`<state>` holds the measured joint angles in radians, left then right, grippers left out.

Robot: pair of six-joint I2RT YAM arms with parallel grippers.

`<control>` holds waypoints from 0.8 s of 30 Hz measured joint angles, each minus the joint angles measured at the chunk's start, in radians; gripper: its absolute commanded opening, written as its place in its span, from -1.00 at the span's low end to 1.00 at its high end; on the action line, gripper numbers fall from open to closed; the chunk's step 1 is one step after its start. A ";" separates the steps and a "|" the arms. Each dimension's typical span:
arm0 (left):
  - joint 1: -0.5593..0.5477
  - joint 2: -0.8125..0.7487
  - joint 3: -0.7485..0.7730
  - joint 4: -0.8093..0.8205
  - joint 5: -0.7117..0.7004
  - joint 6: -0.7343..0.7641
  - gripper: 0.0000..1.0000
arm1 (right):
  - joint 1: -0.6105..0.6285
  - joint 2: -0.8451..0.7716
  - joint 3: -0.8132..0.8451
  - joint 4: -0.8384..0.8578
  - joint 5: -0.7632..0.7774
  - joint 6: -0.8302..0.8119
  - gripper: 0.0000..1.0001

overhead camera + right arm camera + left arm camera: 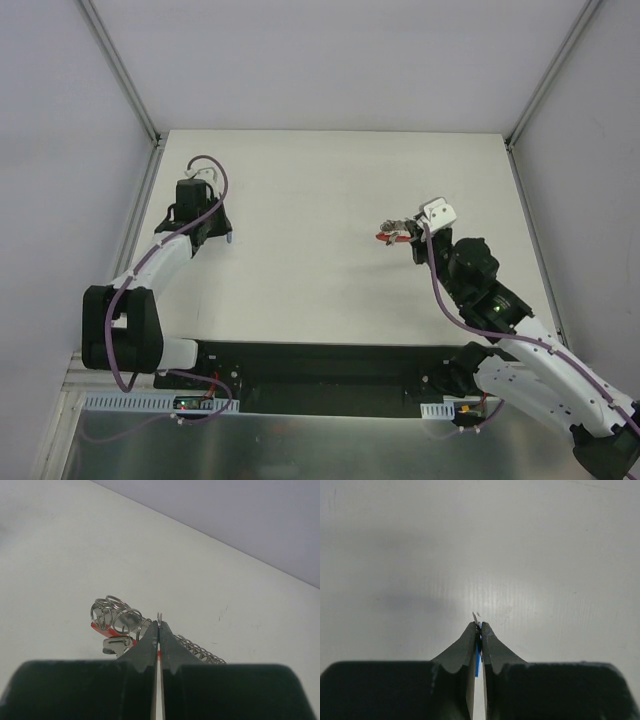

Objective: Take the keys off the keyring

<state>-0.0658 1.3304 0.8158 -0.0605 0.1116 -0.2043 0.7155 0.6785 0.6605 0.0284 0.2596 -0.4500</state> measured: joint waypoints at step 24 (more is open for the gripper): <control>0.011 -0.146 0.000 -0.009 0.085 -0.051 0.98 | -0.166 0.297 0.045 -0.202 0.077 0.179 -0.99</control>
<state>-0.0551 1.1839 0.8162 -0.0692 0.1963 -0.2554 0.5491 0.9756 0.7055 -0.1734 0.3370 -0.2710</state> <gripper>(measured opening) 0.990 0.008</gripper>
